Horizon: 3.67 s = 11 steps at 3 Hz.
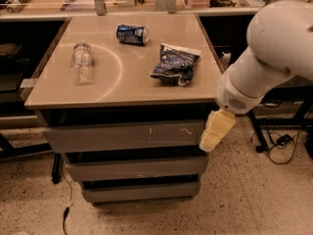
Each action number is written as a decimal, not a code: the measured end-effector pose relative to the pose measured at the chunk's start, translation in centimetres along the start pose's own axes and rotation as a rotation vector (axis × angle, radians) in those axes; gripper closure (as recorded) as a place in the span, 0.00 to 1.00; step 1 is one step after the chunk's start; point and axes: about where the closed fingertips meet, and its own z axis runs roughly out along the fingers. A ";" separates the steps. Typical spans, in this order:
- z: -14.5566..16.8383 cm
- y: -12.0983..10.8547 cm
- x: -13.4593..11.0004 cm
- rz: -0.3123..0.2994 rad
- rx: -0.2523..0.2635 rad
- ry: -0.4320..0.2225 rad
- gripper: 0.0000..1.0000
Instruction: Open top drawer
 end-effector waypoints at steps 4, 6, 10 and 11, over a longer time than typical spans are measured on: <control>11.9 2.8 -2.3 0.091 -0.104 -0.100 0.00; 16.6 2.0 -3.1 0.126 -0.095 -0.132 0.00; 20.2 0.9 -2.1 0.088 -0.108 -0.090 0.00; 20.3 1.3 -1.9 0.077 -0.129 -0.075 0.00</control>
Offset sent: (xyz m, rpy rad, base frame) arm 0.0099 0.0227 -0.0423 0.0513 0.0642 -0.0160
